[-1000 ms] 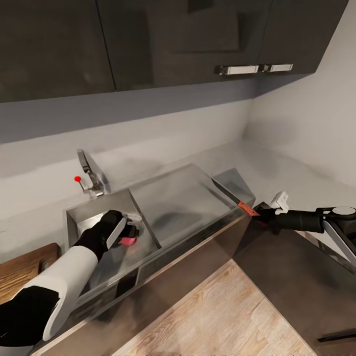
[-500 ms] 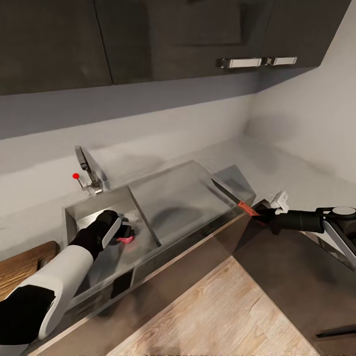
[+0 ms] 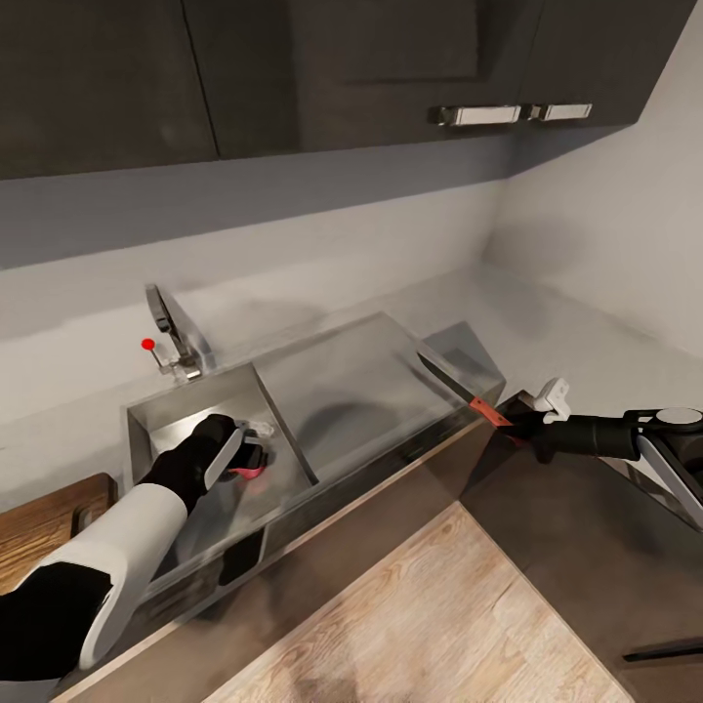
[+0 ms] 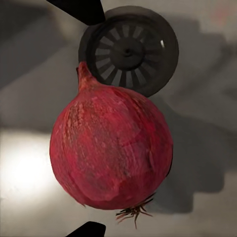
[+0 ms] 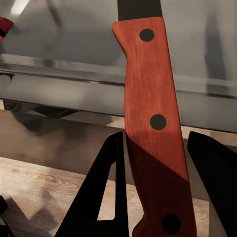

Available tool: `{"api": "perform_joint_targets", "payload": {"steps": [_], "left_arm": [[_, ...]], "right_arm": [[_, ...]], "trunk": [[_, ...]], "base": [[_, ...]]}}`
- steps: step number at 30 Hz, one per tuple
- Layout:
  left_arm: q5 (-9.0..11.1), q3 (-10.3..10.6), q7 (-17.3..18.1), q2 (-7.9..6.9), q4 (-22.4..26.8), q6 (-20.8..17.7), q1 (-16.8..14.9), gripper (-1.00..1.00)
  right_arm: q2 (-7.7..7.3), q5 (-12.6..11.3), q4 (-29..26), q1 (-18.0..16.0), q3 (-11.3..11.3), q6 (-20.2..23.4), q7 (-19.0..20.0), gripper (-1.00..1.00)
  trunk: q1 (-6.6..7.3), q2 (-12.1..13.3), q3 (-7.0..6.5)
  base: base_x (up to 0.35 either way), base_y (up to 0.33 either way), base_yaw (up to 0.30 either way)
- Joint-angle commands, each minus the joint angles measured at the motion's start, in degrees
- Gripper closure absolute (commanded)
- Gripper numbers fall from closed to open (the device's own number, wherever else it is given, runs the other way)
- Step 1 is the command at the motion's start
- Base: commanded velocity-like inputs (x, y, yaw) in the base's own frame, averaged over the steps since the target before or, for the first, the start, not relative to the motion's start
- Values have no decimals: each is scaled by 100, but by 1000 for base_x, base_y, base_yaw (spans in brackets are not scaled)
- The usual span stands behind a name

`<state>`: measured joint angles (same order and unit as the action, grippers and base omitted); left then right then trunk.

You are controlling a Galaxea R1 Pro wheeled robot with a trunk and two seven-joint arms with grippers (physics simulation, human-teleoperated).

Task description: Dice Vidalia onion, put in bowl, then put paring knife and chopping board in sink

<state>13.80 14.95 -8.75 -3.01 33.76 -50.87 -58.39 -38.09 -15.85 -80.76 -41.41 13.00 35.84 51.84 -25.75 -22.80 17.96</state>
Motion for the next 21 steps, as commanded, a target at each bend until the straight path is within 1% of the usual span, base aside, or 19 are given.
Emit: {"api": "perform_joint_targets", "payload": {"steps": [1,10,21], "left_arm": [[61,42,-48,-6,7,-20,-7,-100],[61,43,-48,2,0,-20,-103,-100],[61,43,-48,9,-1,-20,-120,-100]], "right_arm": [[-5,-40,-1,-8,10,37,-7,100],[-5,-37,-1,-8,10,37,-8,100],[-5,-38,-1,-8,10,37,-7,100]], "trunk": [[-4,-12,11],[-4,-12,11],[-4,-12,25]], "base": [[0,0,0],[0,0,0],[0,0,0]]}}
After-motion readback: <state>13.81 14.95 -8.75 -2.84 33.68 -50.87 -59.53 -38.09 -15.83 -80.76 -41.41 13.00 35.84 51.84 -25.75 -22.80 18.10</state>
